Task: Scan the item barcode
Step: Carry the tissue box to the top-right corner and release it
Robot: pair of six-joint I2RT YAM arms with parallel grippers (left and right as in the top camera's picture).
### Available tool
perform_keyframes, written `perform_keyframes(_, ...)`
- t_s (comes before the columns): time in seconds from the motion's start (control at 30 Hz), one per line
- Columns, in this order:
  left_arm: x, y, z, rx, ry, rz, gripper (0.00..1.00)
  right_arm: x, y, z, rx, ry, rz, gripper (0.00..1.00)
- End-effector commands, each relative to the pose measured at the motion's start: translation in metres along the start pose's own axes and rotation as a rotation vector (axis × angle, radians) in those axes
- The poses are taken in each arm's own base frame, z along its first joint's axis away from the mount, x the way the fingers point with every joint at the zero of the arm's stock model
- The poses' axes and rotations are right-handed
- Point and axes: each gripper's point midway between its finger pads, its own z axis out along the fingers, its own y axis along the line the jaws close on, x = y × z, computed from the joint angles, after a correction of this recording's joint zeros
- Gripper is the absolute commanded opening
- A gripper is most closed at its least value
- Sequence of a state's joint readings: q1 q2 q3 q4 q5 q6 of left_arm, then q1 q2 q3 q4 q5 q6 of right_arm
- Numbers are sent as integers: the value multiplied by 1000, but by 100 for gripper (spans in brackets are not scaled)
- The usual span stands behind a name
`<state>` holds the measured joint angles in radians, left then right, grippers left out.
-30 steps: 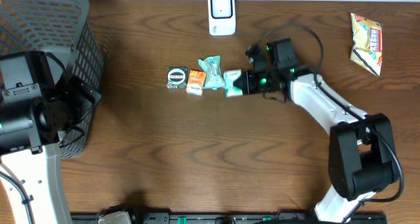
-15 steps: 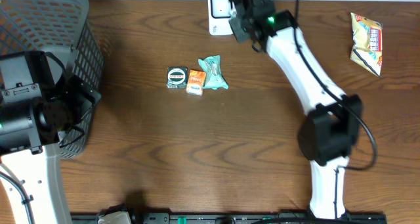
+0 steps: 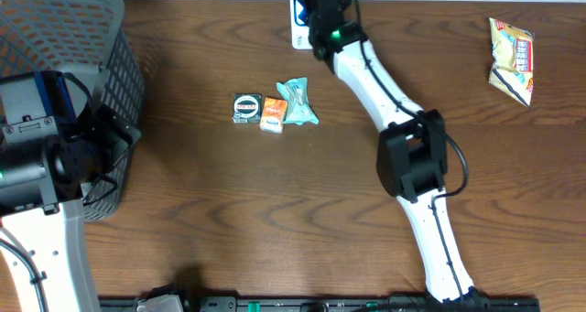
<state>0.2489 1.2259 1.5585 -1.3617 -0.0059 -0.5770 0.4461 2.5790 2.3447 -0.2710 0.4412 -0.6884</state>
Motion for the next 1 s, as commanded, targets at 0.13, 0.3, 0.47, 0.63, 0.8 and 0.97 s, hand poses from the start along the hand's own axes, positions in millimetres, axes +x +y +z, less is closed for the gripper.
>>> perform_keyframes(0.13,-3,1,-4,0,-15,-10,98,-26,14,-11,5,-50,-96,1)
perform_keyframes(0.3,-3,1,-4,0,-15,-10,97,-22,-1,-15,34,-24,0,1)
perform_keyframes(0.47,-3,1,-4,0,-15,-10,98,-3,-43,-24,53,38,138,1)
perform_keyframes(0.63,-3,1,-4,0,-15,-10,98,79,-114,-34,85,244,364,1)
perform_keyframes(0.8,-3,1,-4,0,-15,-10,98,188,-149,-38,92,508,470,1)
perform_keyframes(0.97,-3,1,-4,0,-15,-10,98,267,-160,-47,16,675,520,8)
